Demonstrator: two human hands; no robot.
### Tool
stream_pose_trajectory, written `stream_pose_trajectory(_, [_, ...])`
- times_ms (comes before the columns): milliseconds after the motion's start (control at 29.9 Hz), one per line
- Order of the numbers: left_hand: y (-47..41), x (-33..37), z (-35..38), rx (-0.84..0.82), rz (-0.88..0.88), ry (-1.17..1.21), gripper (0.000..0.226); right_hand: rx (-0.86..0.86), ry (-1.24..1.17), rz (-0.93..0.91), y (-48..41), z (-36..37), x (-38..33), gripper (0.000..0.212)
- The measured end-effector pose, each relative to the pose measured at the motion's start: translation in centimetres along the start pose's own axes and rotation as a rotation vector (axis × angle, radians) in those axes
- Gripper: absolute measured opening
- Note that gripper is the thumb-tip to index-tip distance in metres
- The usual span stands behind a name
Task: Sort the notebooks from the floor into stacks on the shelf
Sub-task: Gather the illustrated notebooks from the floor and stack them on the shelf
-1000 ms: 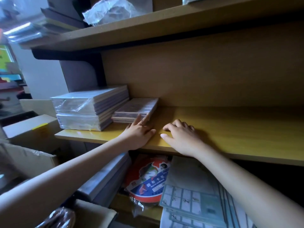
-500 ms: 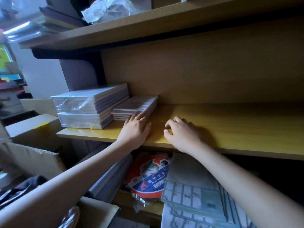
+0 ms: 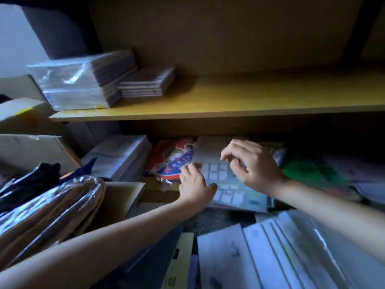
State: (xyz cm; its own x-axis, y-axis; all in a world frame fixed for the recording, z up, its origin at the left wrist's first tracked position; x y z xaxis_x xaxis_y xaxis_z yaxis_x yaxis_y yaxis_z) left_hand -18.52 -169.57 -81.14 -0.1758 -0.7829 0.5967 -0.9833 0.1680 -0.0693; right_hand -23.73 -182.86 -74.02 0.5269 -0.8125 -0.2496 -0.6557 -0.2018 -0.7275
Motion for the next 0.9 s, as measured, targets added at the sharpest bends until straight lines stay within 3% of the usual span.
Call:
stream_pose_trajectory(100, [3.6, -3.8, 4.1, -0.233, -0.137, 0.043, 0.048, -0.152, -0.064, 0.107, 7.6, 0.1, -0.5, 0.022])
stream_pose_trajectory(234, [8.4, -8.5, 8.2, -0.398, -0.363, 0.105, 0.027, -0.193, -0.259, 0.533, 16.6, 0.6, -0.9, 0.026])
stream_pose_trajectory(334, [10.7, -11.6, 11.6, -0.557, -0.608, 0.232, 0.040, -0.243, -0.389, 0.926, 21.9, 2.1, -0.5, 0.036])
stream_pose_trajectory(401, [11.2, -13.9, 14.3, -0.580, -0.681, 0.305, 0.043, -0.251, -0.504, 1.171, 24.5, 3.0, -0.5, 0.031])
stream_pose_trajectory(468, [11.8, -13.2, 14.4, -0.581, -0.719, 0.291, 0.063, -0.282, -0.564, 1.322, 25.8, 3.7, -0.6, 0.034])
stream_pose_trajectory(569, [11.7, -11.8, 14.1, -0.593, -0.735, 0.287, 0.027, -0.343, -0.598, 1.408, 25.9, 4.2, -1.0, 0.046])
stream_pose_trajectory(602, [11.6, -11.3, 14.1, -0.615, -0.745, 0.290, 0.026, -0.377, -0.615, 1.425, 25.7, 4.3, -1.2, 0.049])
stream_pose_trajectory(736, [11.4, -10.5, 14.0, -0.623, -0.741, 0.310, 0.062, -0.527, -0.661, 1.436, 25.1, 4.8, -2.5, 0.059])
stream_pose_trajectory(903, [11.0, -10.5, 12.7, -0.637, -0.806, 0.495, 0.018, -0.598, -0.615, 1.422, 24.9, 4.8, -2.9, 0.069])
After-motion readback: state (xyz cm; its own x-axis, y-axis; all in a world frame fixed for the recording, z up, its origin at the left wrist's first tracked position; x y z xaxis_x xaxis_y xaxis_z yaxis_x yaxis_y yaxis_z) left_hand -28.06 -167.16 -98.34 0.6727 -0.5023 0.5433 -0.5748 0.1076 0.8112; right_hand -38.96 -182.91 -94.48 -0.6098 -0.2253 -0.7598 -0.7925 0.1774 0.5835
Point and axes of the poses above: each hand's wrist, its own y-axis away from the middle knuckle, its own z-axis out of the palm, x = y × z, the point moved 4 cm from there along -y, towards the middle knuckle, and after that the axes turned 6 degrees about x, right-handed, at the moved point
